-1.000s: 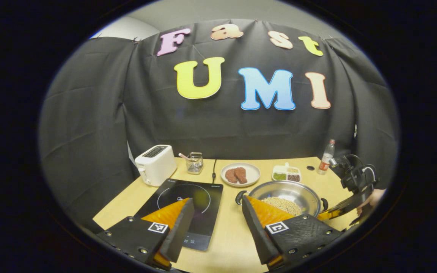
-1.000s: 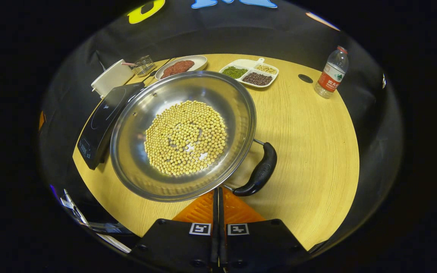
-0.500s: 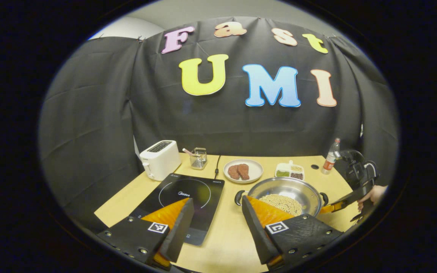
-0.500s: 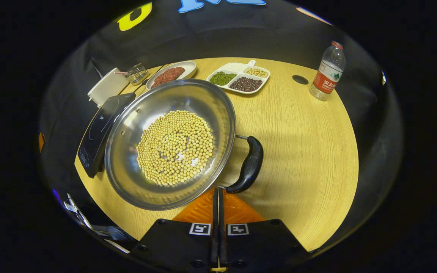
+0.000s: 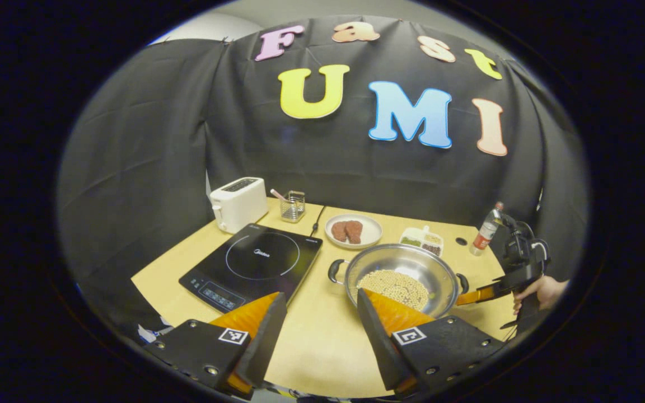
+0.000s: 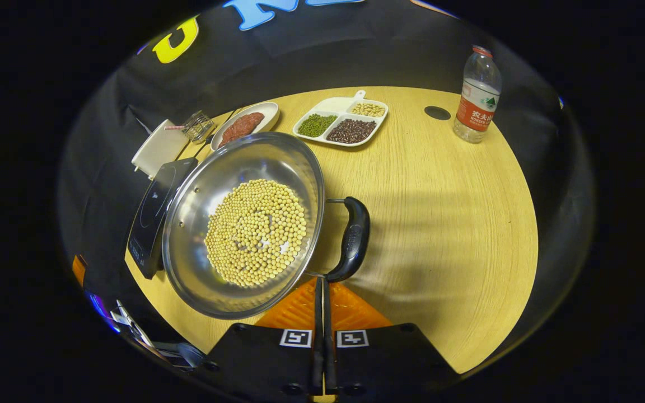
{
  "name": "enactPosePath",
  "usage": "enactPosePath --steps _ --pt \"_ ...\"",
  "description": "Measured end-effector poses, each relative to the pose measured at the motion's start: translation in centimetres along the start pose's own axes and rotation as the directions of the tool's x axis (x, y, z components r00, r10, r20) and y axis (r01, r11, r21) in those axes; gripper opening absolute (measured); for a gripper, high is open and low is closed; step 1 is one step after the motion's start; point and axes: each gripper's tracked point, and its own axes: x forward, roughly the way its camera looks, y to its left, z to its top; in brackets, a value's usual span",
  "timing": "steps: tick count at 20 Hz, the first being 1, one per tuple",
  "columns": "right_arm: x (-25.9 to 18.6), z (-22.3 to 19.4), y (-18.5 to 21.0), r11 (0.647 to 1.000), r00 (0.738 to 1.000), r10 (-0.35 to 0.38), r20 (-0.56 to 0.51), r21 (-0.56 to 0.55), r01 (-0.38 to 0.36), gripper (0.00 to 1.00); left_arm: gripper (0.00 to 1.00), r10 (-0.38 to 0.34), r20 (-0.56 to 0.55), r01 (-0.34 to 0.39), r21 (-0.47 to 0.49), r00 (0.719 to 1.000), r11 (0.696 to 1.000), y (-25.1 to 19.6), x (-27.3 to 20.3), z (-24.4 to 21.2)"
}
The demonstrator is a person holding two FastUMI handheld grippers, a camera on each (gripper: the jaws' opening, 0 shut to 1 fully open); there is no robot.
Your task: First push the handle of the pot to place it horizontally, then grasp the pot with both hands and set it on the induction cooktop.
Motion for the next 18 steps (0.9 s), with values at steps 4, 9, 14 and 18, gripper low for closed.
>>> enactPosePath --steps 4,9,14,18 --pt "-2.4 0.4 -1.5 0.999 0.996 -0.045 0.080 -0.010 0.046 0.47 0.78 -0.066 -0.009 0.066 0.043 0.998 0.997 0.4 3.2 0.7" --pt "-5.4 2.3 -1.1 0.991 0.982 -0.041 0.184 0.136 0.015 0.98 0.78 -0.225 -0.046 0.229 0.088 0.973 0.969 -0.2 9.8 2.7" --pt "-3.9 5.0 -0.6 0.964 0.970 -0.063 0.234 0.265 -0.002 0.98 0.78 -0.377 -0.153 0.385 0.024 0.913 0.923 -1.9 17.2 1.3" --pt "-2.0 6.4 -0.9 0.952 0.968 -0.067 0.243 0.306 -0.010 0.98 0.76 -0.441 -0.231 0.454 0.006 0.867 0.891 -3.4 22.1 -1.7"
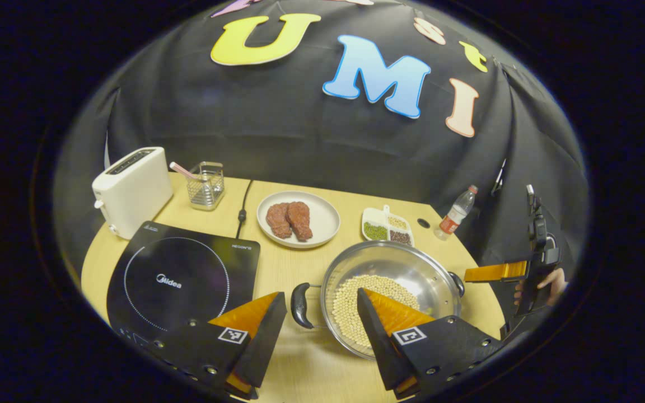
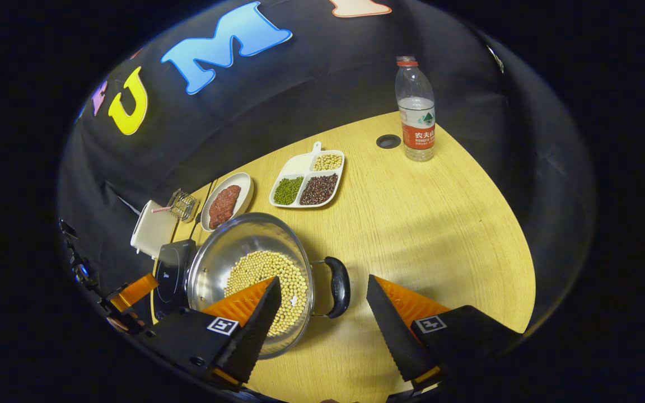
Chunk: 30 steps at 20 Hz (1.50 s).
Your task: First push the handle of the pot to place it horizontally, then grasp the pot with both hands and set it on the induction cooktop.
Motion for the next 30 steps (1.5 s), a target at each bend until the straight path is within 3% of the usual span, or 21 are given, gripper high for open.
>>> enactPosePath --steps 6,11,17,19,20,21,23,24,25,26,30 --pt "4.3 -1.2 -0.1 0.999 1.000 -0.020 -0.022 -0.034 0.020 0.98 0.78 -0.037 -0.091 0.040 0.028 0.995 0.999 2.0 5.8 -2.8" --pt "6.8 -2.7 0.6 0.998 0.999 -0.015 -0.038 -0.058 0.012 0.98 0.78 -0.106 -0.136 0.109 0.014 0.985 0.994 1.2 8.4 -4.3" --pt "8.1 -3.2 0.4 0.998 0.999 -0.020 -0.044 -0.057 0.018 0.98 0.76 -0.129 -0.165 0.136 0.029 0.978 0.990 0.8 9.9 -5.1" --pt "8.1 -3.3 0.4 0.999 0.999 -0.017 -0.049 -0.050 0.015 0.91 0.78 -0.115 -0.156 0.122 0.036 0.981 0.992 1.3 9.9 -4.6" --pt "8.2 -3.2 0.5 0.999 0.999 -0.013 -0.051 -0.044 0.011 0.94 0.58 -0.120 -0.158 0.126 0.030 0.980 0.992 1.1 10.3 -4.6" --pt "8.3 -3.2 0.5 0.999 0.999 -0.014 -0.052 -0.041 0.012 0.85 0.58 -0.121 -0.159 0.126 0.025 0.980 0.992 1.1 10.4 -4.8" --pt "8.7 -3.2 -0.3 0.998 0.998 -0.044 -0.050 -0.049 0.042 0.87 0.58 -0.120 -0.175 0.127 0.026 0.977 0.992 1.3 10.5 -5.0" --pt "8.5 -3.1 -0.9 0.997 0.997 -0.057 -0.045 -0.052 0.054 0.70 0.54 -0.124 -0.175 0.131 0.027 0.977 0.991 1.1 10.6 -5.0" --pt "9.0 -2.8 -1.1 0.998 0.997 -0.057 -0.050 -0.040 0.055 0.63 0.56 -0.124 -0.186 0.130 0.023 0.975 0.991 1.0 10.5 -5.2" --pt "8.4 -3.2 -0.9 0.998 0.997 -0.054 -0.053 -0.033 0.052 0.60 0.59 -0.123 -0.188 0.128 0.014 0.975 0.992 1.1 10.5 -5.3" --pt "8.5 -3.4 -1.0 0.998 0.997 -0.051 -0.063 -0.028 0.049 0.55 0.52 -0.118 -0.194 0.124 0.022 0.974 0.992 1.1 10.6 -5.3"
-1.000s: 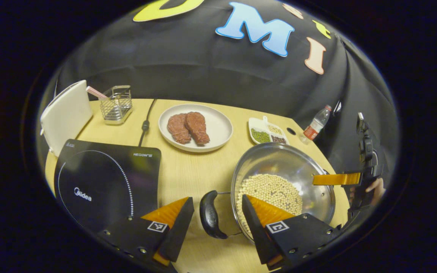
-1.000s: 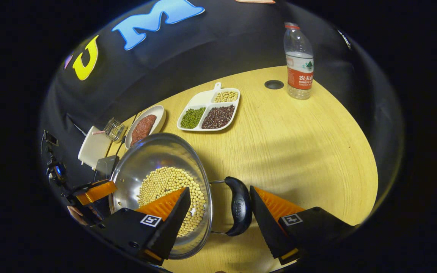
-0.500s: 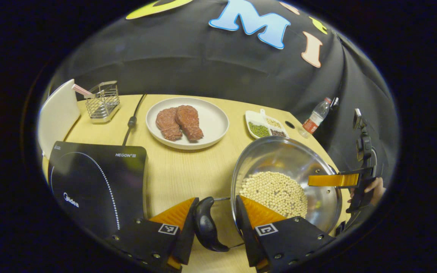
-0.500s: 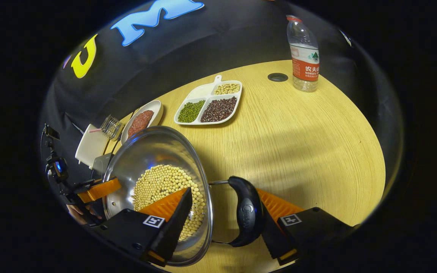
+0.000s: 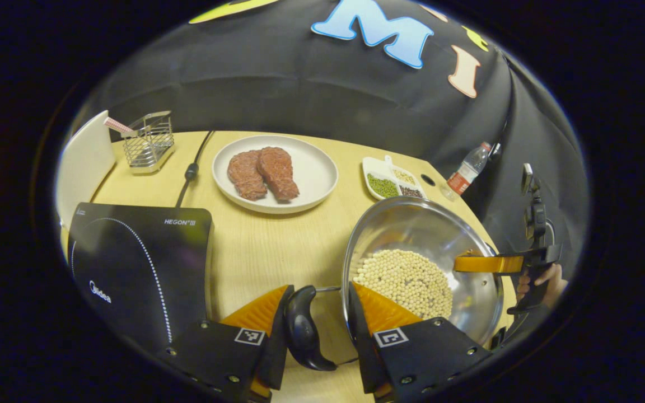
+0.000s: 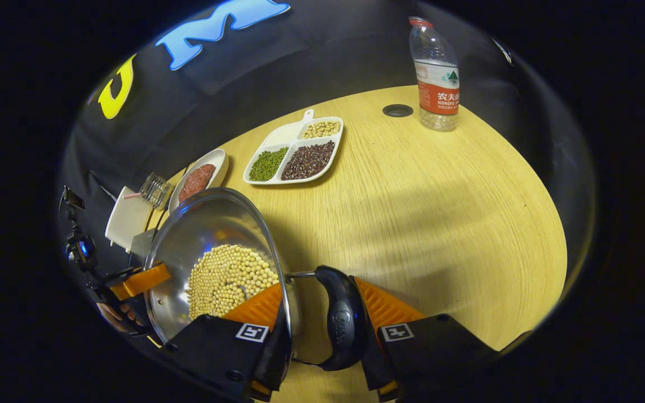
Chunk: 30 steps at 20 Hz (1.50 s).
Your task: First push the handle of the pot to place it horizontally, then grasp the pot with both hands and set it on the induction cooktop.
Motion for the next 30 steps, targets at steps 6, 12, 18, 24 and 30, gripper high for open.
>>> enactPosePath --steps 6,12,18,24,30 --pt "-0.4 -0.2 -0.1 1.000 1.000 -0.020 0.007 0.003 0.020 0.55 0.53 0.005 0.001 -0.005 0.023 1.000 1.000 -0.1 0.1 0.2" --pt "-2.2 -1.8 -0.3 1.000 1.000 -0.027 -0.010 -0.003 0.027 0.52 0.51 0.010 -0.022 -0.009 0.025 1.000 1.000 -0.7 -0.3 -0.1" --pt "-5.6 -3.0 0.5 0.999 1.000 -0.023 -0.016 -0.027 0.023 0.55 0.47 0.000 -0.037 0.000 0.015 0.999 1.000 -0.5 -0.2 -0.4" --pt "-10.9 -4.8 1.1 0.998 0.999 -0.043 -0.001 -0.035 0.043 0.55 0.53 -0.021 -0.036 0.021 -0.005 0.999 1.000 -0.5 0.3 -0.9" --pt "-16.0 -7.7 2.3 0.997 0.997 -0.082 0.013 0.009 0.082 0.55 0.53 -0.078 -0.061 0.080 0.031 0.995 0.996 -0.4 1.2 -0.7"
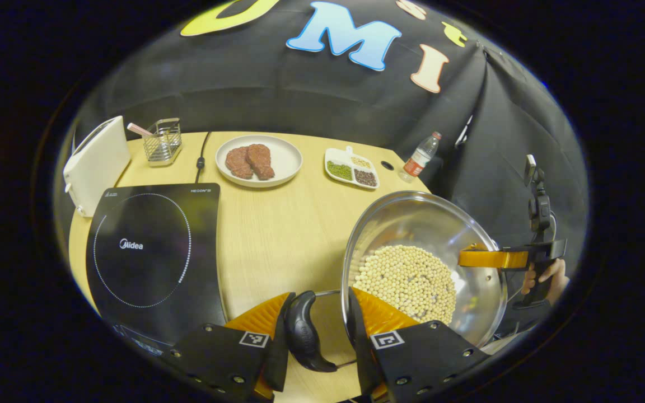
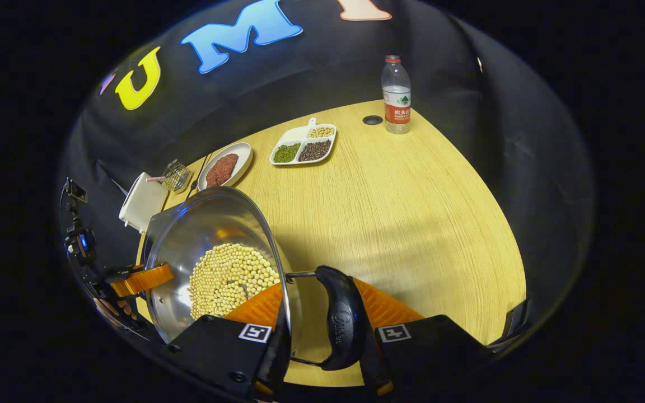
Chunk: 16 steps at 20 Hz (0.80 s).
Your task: First push the handle of the pot to place it horizontally, then grasp the pot with both hands and set it on the induction cooktop.
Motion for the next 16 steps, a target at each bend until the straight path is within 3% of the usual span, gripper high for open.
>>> enactPosePath --steps 2,12,16 --pt "-0.9 -0.8 0.8 1.000 1.000 -0.003 0.004 0.013 0.003 0.51 0.53 -0.005 0.004 0.005 0.011 1.000 1.000 0.0 -0.2 0.3" --pt "-3.3 -2.8 7.2 0.999 0.999 0.031 0.014 0.012 -0.031 0.55 0.53 0.009 0.037 -0.010 0.025 0.999 1.000 0.3 -0.7 0.7" --pt "-3.3 -3.4 10.7 0.998 0.998 0.066 -0.007 -0.006 -0.066 0.52 0.47 0.033 0.053 -0.033 0.002 0.998 0.999 0.1 -1.1 0.3"
